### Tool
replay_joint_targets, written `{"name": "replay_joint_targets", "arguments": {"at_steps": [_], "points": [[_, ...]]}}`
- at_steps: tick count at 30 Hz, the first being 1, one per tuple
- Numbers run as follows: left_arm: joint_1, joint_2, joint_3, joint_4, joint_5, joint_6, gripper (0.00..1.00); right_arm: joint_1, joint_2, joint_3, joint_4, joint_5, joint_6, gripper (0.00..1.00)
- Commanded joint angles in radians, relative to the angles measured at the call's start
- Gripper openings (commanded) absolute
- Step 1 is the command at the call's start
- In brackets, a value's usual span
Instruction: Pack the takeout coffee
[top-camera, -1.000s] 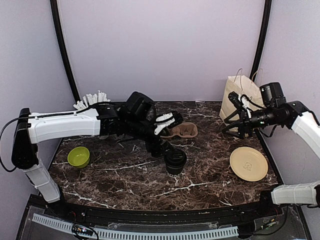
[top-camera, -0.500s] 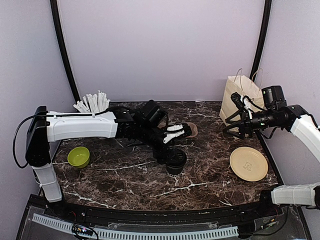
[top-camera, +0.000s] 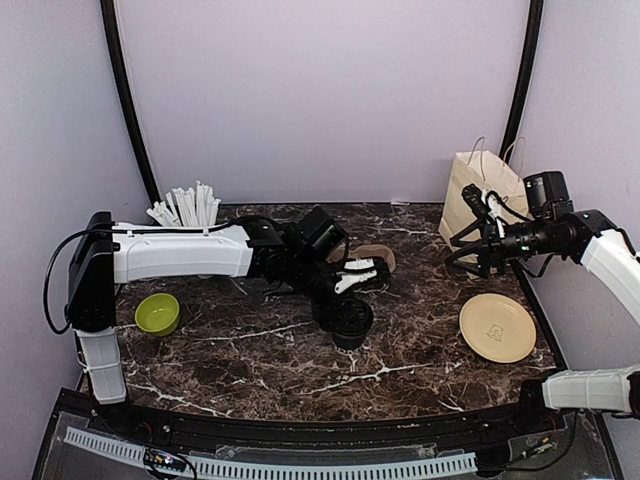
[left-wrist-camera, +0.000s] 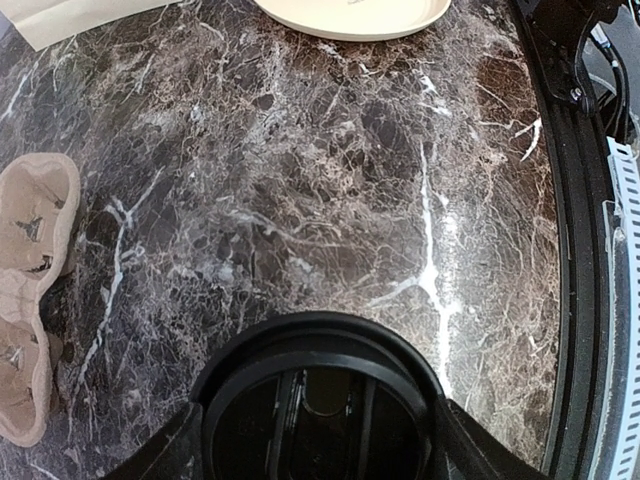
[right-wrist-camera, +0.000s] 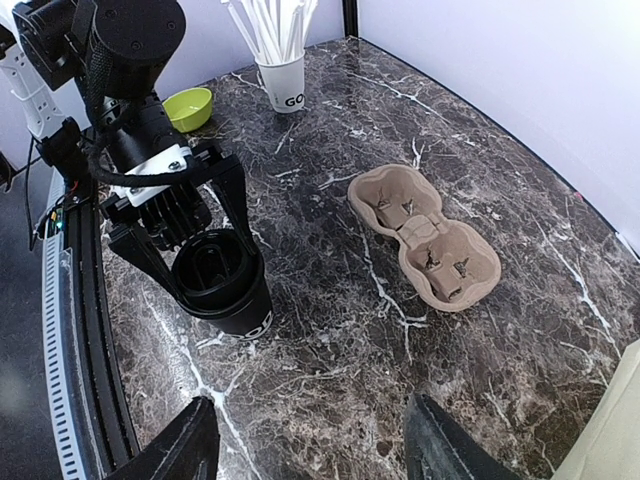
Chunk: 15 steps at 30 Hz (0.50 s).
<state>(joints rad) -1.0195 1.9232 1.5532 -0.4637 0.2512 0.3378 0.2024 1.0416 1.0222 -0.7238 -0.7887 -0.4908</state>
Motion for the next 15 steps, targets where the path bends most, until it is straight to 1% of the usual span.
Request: {"name": "replay_joint_targets", "arguments": {"at_steps": [1,6,9,13,15], "points": [[-0.005,-0.015,0.022,-0.074,-0.047,0.012,0.72,-0.006,0.003,-0.005,0.041,0.000,0.015,0.63],[-0.001,-0.093,-0.002,-0.075,-0.174,-0.039,0.69,-0.006,0.022,0.009,0.044,0.004,0.022,0.63],[0.019,-0.157,-0.036,-0.059,-0.218,-0.071,0.69,-0.010,0.041,0.024,0.037,0.001,0.024,0.62],[0.114,-0.205,-0.060,-0.057,-0.278,-0.118,0.68,-0.011,0.051,0.021,0.047,-0.008,0.024,0.62],[0.195,-0.214,-0.058,-0.051,-0.313,-0.134,0.68,-0.012,0.052,0.024,0.046,-0.004,0.026,0.62]]}}
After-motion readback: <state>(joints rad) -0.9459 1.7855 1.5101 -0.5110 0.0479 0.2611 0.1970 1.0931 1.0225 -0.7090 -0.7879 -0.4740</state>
